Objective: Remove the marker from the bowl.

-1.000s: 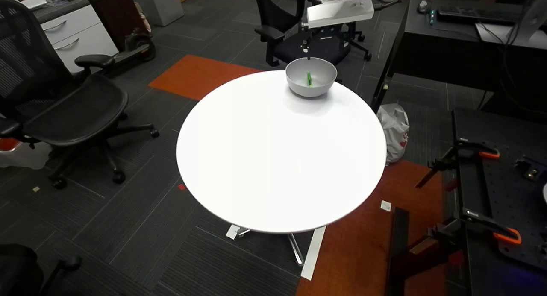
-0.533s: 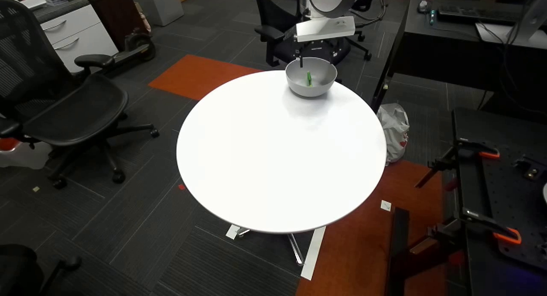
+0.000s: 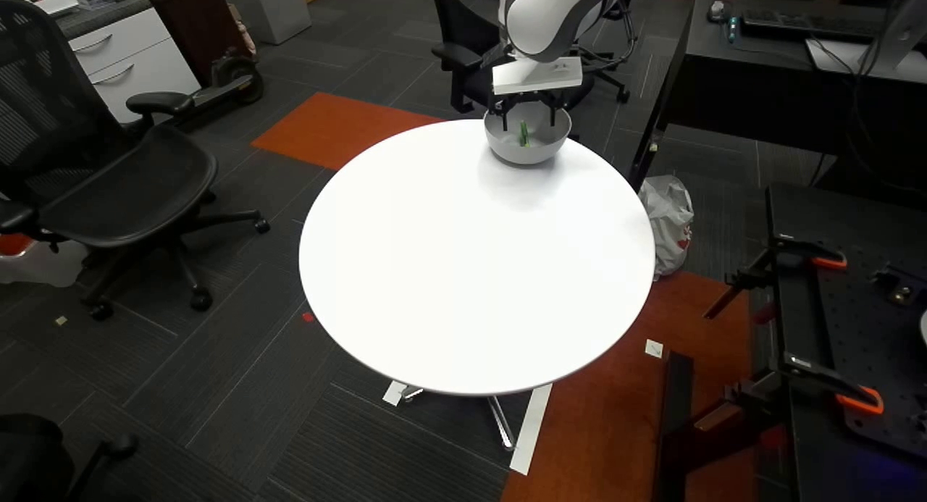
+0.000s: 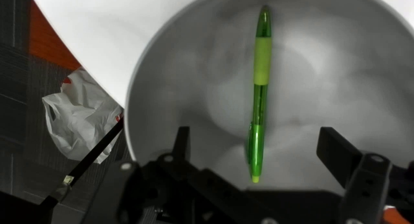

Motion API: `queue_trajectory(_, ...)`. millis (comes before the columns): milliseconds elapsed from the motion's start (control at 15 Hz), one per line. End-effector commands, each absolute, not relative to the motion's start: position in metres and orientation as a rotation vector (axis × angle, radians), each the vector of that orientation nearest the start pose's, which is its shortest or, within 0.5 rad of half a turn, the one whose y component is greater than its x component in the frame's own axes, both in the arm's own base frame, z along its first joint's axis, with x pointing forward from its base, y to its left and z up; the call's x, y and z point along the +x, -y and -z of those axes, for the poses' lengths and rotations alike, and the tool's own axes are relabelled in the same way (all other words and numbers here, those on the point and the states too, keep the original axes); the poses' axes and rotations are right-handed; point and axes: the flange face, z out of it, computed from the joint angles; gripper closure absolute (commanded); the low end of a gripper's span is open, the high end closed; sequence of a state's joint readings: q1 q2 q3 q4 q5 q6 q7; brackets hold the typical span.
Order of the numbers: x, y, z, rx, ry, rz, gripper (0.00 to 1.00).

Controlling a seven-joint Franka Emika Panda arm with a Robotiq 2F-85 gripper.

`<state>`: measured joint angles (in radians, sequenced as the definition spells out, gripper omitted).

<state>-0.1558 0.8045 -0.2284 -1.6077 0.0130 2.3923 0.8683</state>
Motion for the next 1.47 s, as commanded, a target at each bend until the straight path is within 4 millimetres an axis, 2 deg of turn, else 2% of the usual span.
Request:
queue_trajectory(0,0.656,0.253,-0.153,-2.703,-1.862,0.057,0.00)
queue_trajectory(67,0.656,0.254,-0.149,-2.703,-1.864,0.055,0.25)
queue_trajectory(133,0.656,0.255,-0.146,-2.703,-1.868,0.051,0.26)
queue_trajectory(467,0.659,0.258,-0.137,-2.706,-1.870,0.044,0.66)
queue_trajectory(733,0.659,0.256,-0.146,-2.710,-1.869,0.063,0.95)
queue_trajectory(800,0.659,0.255,-0.150,-2.715,-1.869,0.073,1.00)
queue_trajectory(1000,0.656,0.251,-0.174,-2.716,-1.862,0.110,0.97)
queue_trajectory(1400,0.642,0.241,-0.248,-2.717,-1.817,0.225,0.97)
